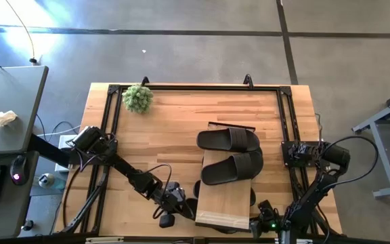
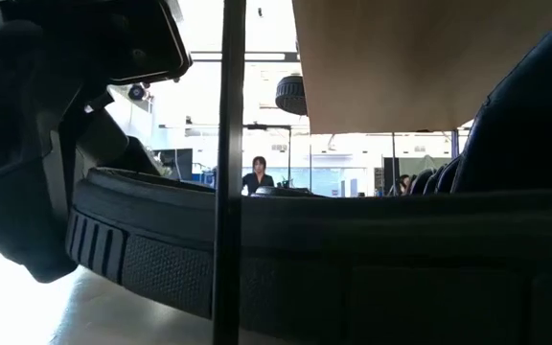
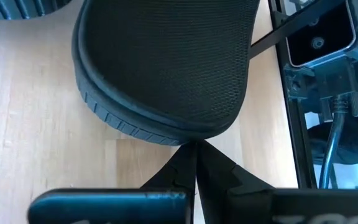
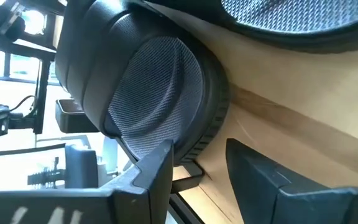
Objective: Pick and place slides into the shelf
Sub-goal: Adjust the black slides under the shelf
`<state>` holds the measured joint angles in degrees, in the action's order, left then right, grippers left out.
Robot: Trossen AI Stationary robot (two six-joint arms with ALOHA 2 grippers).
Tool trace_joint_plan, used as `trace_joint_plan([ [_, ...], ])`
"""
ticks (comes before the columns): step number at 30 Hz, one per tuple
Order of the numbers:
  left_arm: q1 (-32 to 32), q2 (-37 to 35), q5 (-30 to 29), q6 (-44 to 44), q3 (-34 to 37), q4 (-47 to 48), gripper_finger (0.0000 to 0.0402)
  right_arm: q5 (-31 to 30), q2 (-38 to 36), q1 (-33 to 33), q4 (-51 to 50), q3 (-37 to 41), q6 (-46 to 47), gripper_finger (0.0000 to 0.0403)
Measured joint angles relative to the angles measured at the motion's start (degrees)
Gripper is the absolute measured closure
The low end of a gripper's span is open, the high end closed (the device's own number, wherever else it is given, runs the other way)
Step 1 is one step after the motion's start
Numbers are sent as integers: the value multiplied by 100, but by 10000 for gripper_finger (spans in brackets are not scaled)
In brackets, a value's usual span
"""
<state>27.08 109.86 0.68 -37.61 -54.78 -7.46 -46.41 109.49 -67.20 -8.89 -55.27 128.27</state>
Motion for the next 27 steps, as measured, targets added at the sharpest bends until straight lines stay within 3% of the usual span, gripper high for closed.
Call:
trace_joint_plan([
  [17,1,0,10,-30,2,-229,401,83,-11,165,-90,-7,-81,265],
  [27,-1,0,7,-134,2,-264,402,122,-13,177,-237,-9,-82,347],
])
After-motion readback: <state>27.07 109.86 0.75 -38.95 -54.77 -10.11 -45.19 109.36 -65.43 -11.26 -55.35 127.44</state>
